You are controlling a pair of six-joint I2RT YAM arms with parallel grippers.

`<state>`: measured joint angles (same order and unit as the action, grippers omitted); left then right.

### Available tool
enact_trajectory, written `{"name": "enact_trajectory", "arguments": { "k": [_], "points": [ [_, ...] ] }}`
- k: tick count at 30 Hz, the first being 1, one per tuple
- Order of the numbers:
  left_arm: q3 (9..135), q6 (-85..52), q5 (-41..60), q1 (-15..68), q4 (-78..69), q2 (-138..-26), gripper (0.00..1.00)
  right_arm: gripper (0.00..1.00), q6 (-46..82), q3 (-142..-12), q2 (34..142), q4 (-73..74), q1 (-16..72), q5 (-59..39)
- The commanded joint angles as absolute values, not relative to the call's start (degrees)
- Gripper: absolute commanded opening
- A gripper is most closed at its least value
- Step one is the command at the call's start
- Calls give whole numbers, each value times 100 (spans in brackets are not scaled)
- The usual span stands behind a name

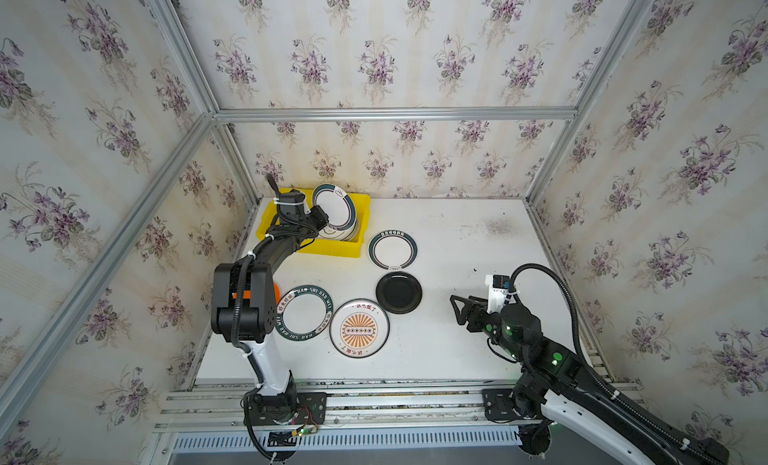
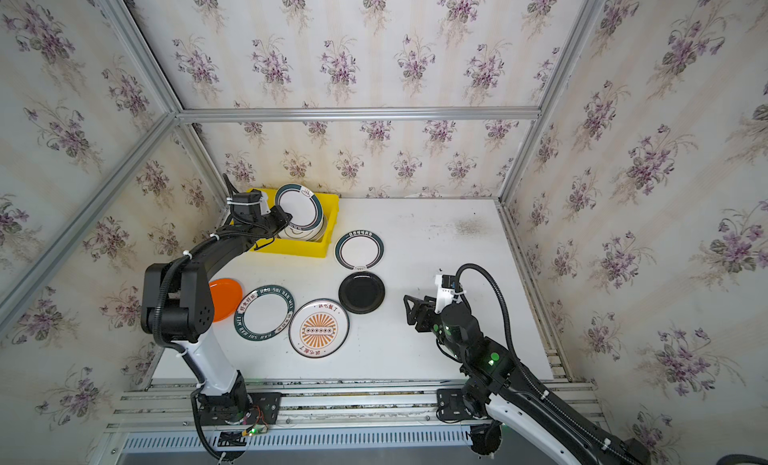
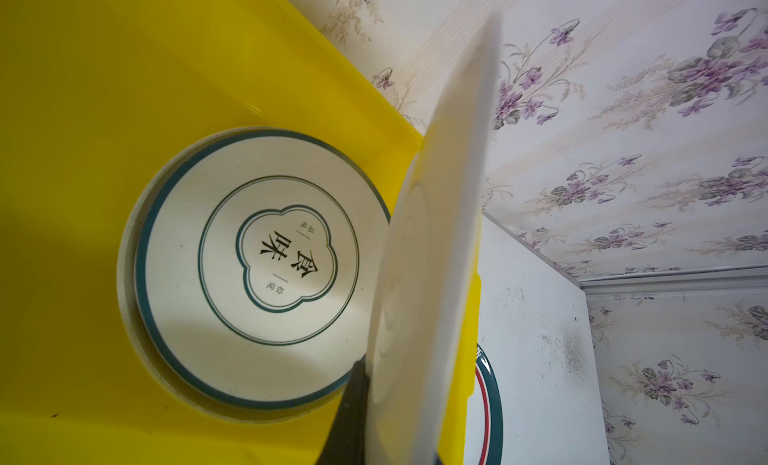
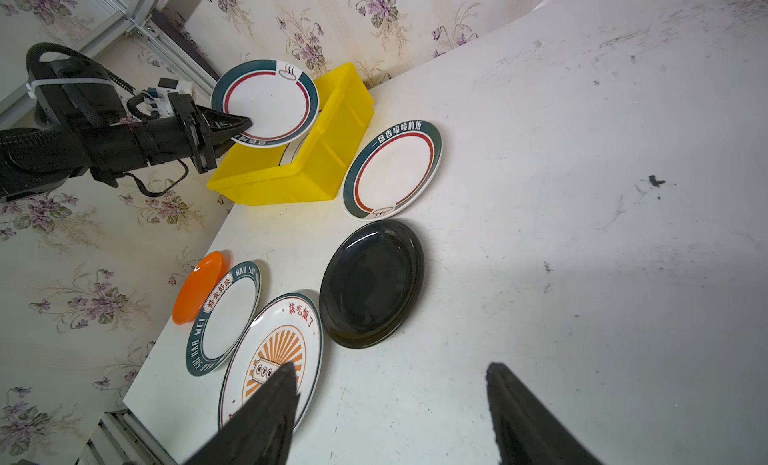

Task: Place the plates into the plastic bin on the countertop
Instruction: 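Lower the plate onto the stacked plates and open the left gripper, then lift the left gripper from the bin while the right gripper reaches the black plate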

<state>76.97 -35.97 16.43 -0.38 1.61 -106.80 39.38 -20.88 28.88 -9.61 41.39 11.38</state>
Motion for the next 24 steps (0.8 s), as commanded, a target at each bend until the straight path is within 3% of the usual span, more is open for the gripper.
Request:
{"name": "enact_trajectory", "arguments": {
  "k": [1,9,11,13,14,15,24],
  "points": [
    [7835,-3321,1535,-14,444,-10775,6,74,3841,-2087,2917,-905,4140,1277],
    [8056,-3043,1422,15,857,-10980,11,74,3836,-2065,2885,-1073,4140,1249],
    [8308,-2951,1494,27,1119,-11150,17,74,3825,-2049,2852,-1081,4140,1241],
    [8539,-2818,1485,73,1398,-11279,42,74,3836,-2023,2830,-1089,4140,1263],
    [8605,-2724,1485,98,1492,-11309,63,74,3854,-2009,2822,-1098,4140,1272],
    [8631,-2627,1457,136,1562,-11315,98,74,3871,-1996,2815,-1103,4142,1282],
    [8248,-2473,575,400,1685,-10700,100,76,3924,-1872,2732,-1063,4140,1309]
  ]
}}
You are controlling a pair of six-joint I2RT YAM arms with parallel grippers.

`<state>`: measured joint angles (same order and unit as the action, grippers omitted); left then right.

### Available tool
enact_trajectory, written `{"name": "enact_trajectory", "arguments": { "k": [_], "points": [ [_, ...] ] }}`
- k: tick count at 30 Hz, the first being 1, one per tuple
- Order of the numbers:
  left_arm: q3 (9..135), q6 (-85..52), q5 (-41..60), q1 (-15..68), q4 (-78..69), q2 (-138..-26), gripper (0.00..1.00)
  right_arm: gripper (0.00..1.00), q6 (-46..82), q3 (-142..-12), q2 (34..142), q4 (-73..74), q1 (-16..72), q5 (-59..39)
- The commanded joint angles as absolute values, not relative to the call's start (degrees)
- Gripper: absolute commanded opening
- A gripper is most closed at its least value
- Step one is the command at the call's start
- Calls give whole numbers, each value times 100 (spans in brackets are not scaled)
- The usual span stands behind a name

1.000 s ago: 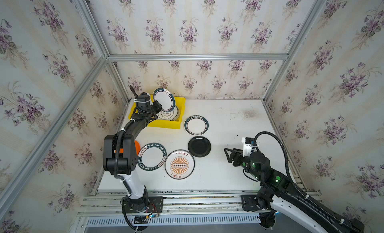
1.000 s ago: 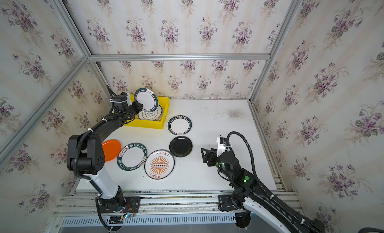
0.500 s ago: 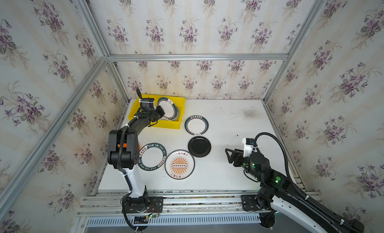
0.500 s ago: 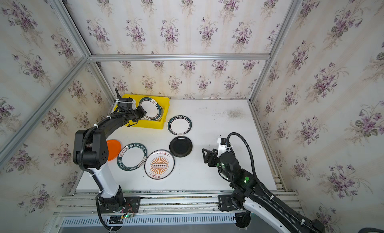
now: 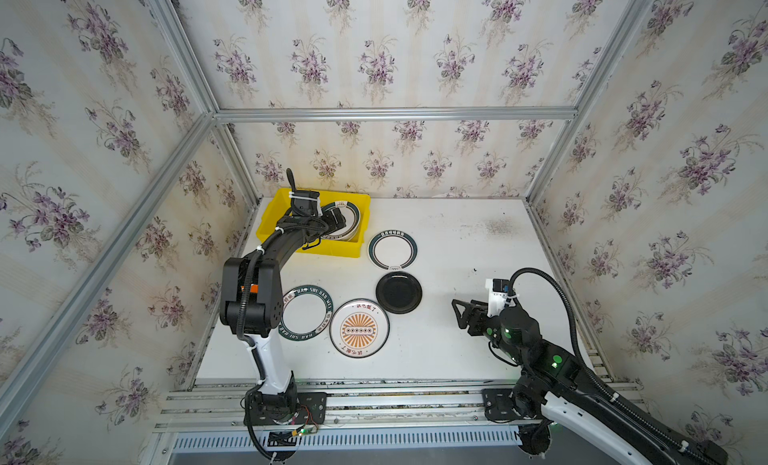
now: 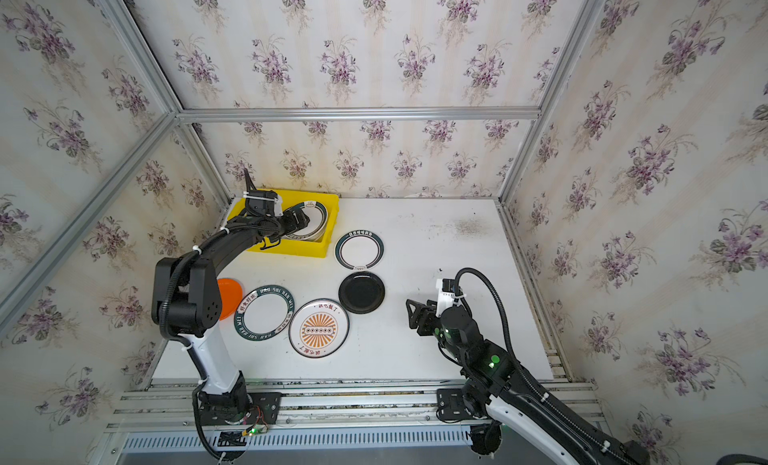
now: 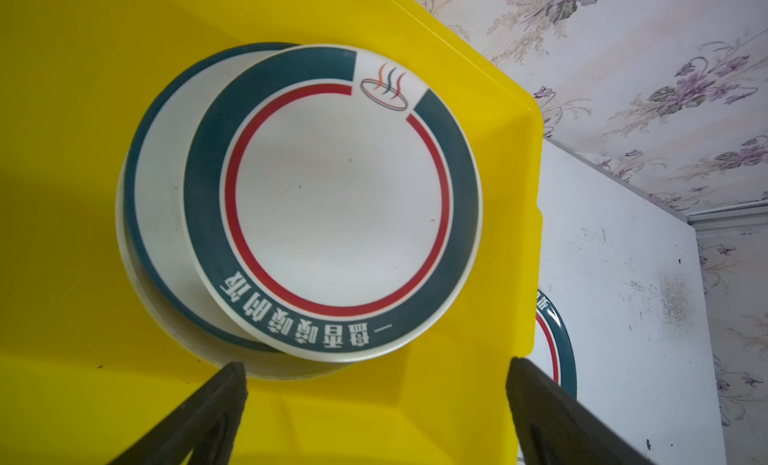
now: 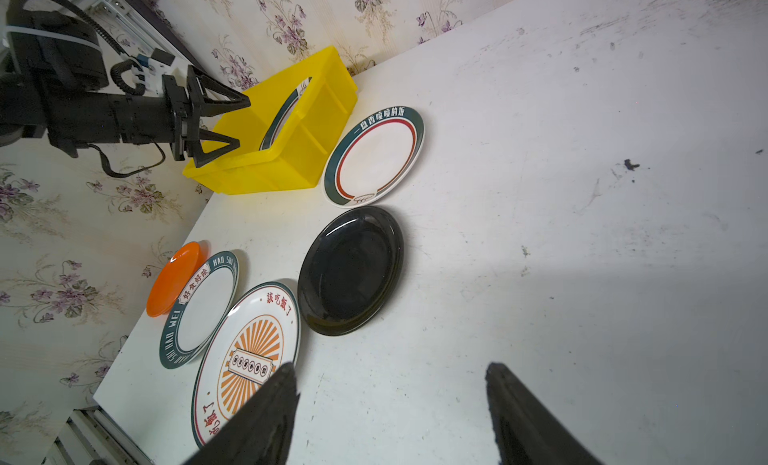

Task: Place the plates into the plastic bin on the countertop
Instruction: 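Lift the left gripper from the bin while the right gripper reaches the black plate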

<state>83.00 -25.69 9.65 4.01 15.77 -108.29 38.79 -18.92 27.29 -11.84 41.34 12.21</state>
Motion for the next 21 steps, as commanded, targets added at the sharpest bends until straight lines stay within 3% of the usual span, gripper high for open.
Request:
{"name": "enact_trajectory", "arguments": {
  "k": [1,13,21],
  "points": [
    [8224,-2479,546,396,1707,-10659,100,77,3929,-1874,2755,-1092,4140,1318],
    [7262,-2521,-77,723,1630,-9366,100,77,4034,-1725,3450,-419,4146,641],
    [5654,-2752,-256,1310,923,-7772,100,78,4227,-1812,4582,596,4124,-57]
  ]
}}
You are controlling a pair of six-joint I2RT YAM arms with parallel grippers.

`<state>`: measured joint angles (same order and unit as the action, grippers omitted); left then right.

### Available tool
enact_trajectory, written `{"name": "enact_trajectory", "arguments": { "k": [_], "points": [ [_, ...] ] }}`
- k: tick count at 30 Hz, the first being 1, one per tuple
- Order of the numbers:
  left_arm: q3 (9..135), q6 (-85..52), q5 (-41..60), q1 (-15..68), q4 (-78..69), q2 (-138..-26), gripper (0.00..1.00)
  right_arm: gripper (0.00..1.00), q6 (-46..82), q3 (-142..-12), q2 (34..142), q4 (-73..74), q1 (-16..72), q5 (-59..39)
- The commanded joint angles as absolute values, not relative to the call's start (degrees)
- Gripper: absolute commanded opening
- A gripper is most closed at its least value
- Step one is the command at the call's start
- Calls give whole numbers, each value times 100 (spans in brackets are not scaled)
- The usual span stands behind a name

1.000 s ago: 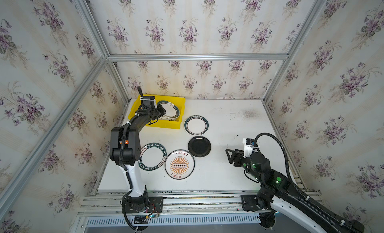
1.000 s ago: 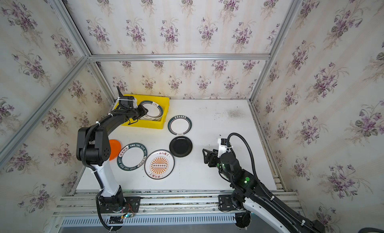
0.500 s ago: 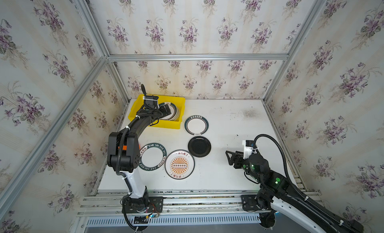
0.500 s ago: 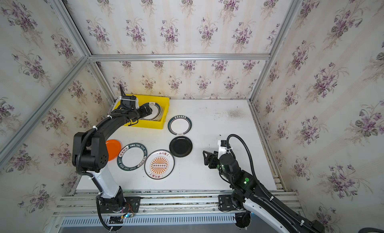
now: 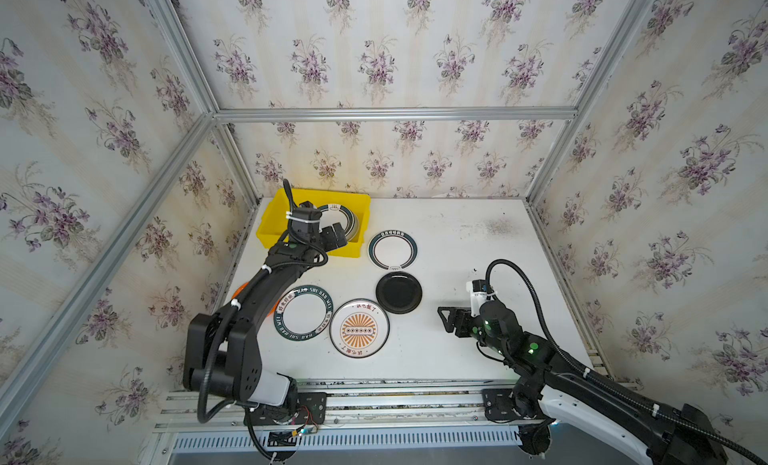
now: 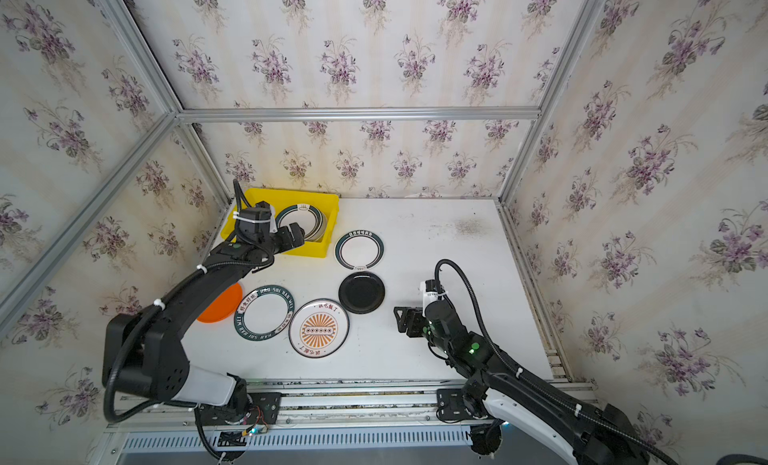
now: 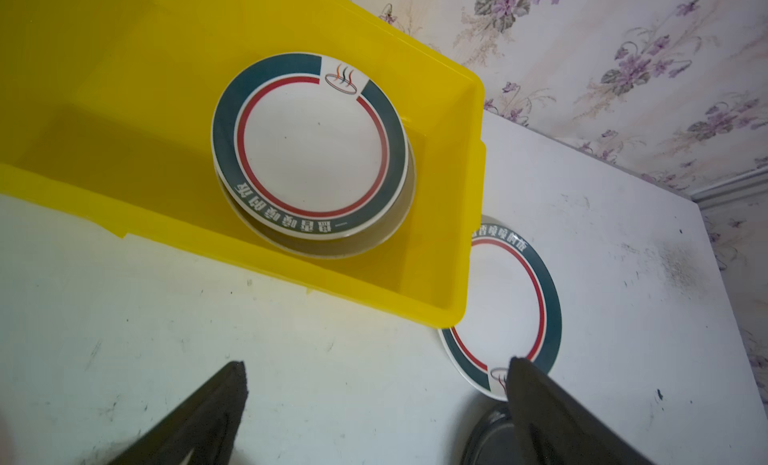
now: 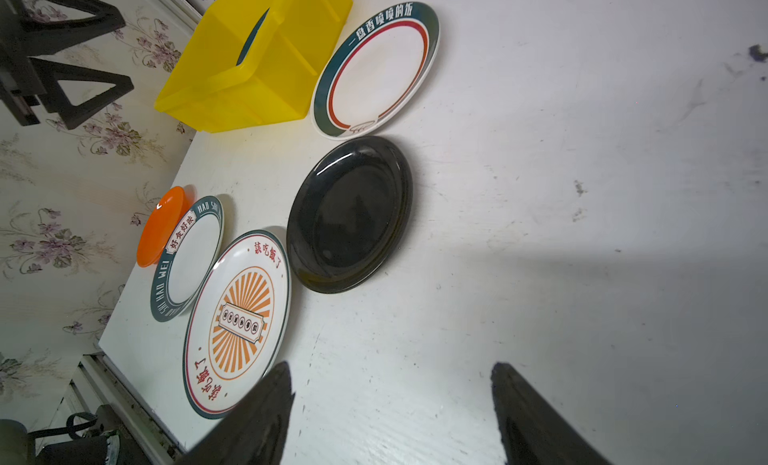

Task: Place the plates into the plastic bin on the countertop
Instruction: 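Lift the left gripper from the bin while the right gripper reaches the black plate, then grasp the black plate's rim with the right gripper and tilt it upright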

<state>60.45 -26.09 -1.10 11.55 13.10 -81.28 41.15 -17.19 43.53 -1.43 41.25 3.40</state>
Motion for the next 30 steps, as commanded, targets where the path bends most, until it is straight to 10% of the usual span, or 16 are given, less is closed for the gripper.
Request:
{"name": "enact_trajectory", "arguments": {
  "k": [1,17,30],
  "points": [
    [5457,-2778,-297,1402,877,-7590,100,78,4243,-1815,4708,721,4126,-165],
    [1872,-2603,-236,2259,20,-3578,100,76,4298,-2560,6991,1613,4129,-1014],
    [1156,-2814,460,2232,-1198,-4037,100,64,4359,-3256,7902,1329,4115,-512]
  ]
}}
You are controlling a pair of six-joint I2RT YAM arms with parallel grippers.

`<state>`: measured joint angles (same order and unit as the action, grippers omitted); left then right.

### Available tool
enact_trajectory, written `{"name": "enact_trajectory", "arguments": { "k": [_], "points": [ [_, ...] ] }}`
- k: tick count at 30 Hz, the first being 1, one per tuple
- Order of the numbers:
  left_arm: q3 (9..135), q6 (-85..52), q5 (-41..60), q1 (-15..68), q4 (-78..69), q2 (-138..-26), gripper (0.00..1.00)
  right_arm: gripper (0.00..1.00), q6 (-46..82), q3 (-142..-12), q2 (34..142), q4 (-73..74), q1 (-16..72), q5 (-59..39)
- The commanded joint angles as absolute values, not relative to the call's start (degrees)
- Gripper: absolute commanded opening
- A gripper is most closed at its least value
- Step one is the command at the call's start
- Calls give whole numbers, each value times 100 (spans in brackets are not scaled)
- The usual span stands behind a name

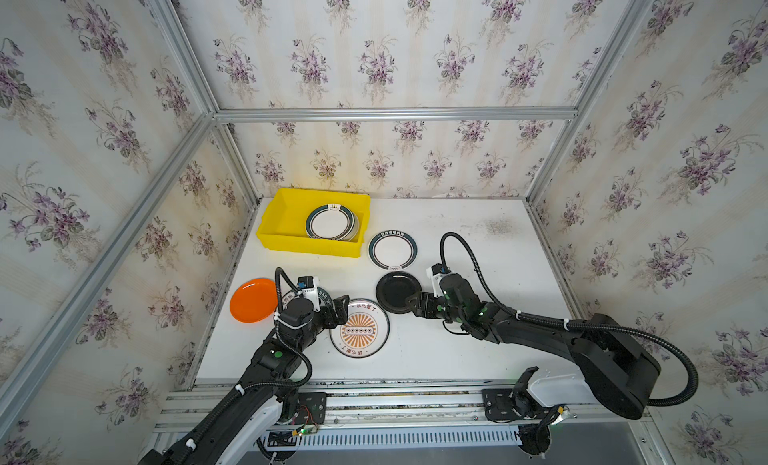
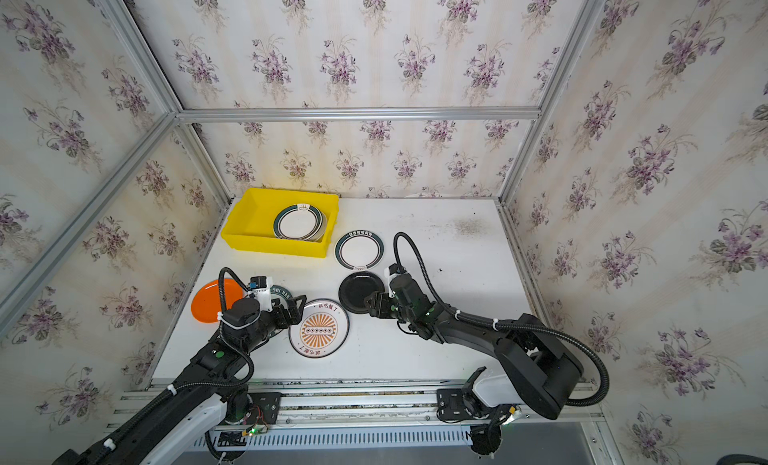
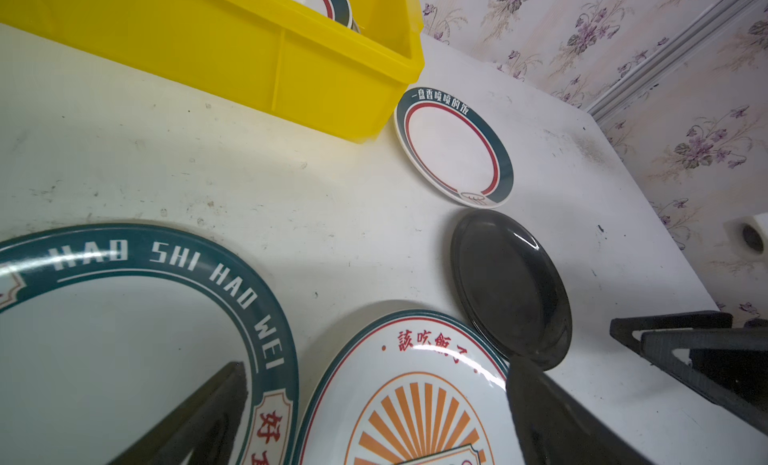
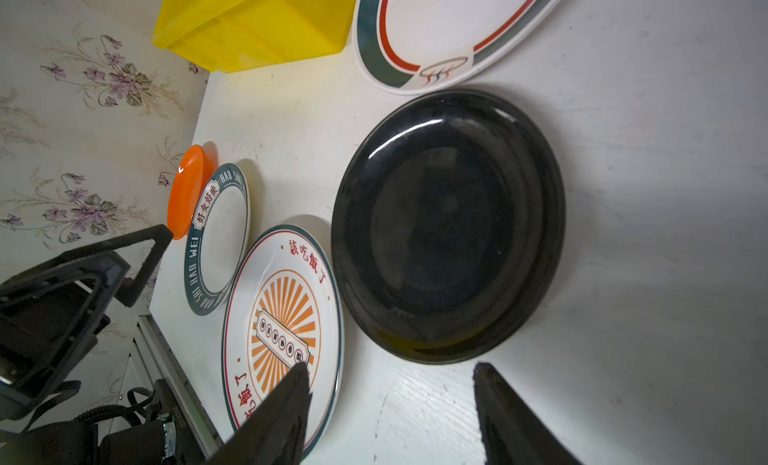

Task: Place the plates into the plastic bin on the countertop
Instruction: 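Grasp the black plate's rim with the right gripper and tilt it upright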

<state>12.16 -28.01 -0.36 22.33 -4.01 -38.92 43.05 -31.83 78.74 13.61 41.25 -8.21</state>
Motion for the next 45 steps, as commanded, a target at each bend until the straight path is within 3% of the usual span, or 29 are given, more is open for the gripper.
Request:
{"name": "enact_trajectory", "arguments": {
  "k": [1,13,24,30,39,45],
  "points": [
    [1135,-2822,556,2224,-1351,-4130,100,63,4359,-3254,7895,1304,4105,-436],
    [1156,-2333,1523,2215,-1975,-4770,100,57,4456,-3208,8228,1555,3694,-712],
    [1116,-2383,1381,2232,-1937,-4693,100,53,4709,-3147,8995,2239,3490,-920],
    [1124,-2347,1174,2232,-1913,-4753,100,35,4922,-3156,9439,2802,3376,-1098],
    [1129,-2266,1104,2231,-1847,-4737,100,22,5080,-3183,9686,3098,3340,-1046],
    [1134,-2268,1096,2232,-1857,-4799,100,5,5078,-3094,9540,3086,3322,-890]
  ]
}}
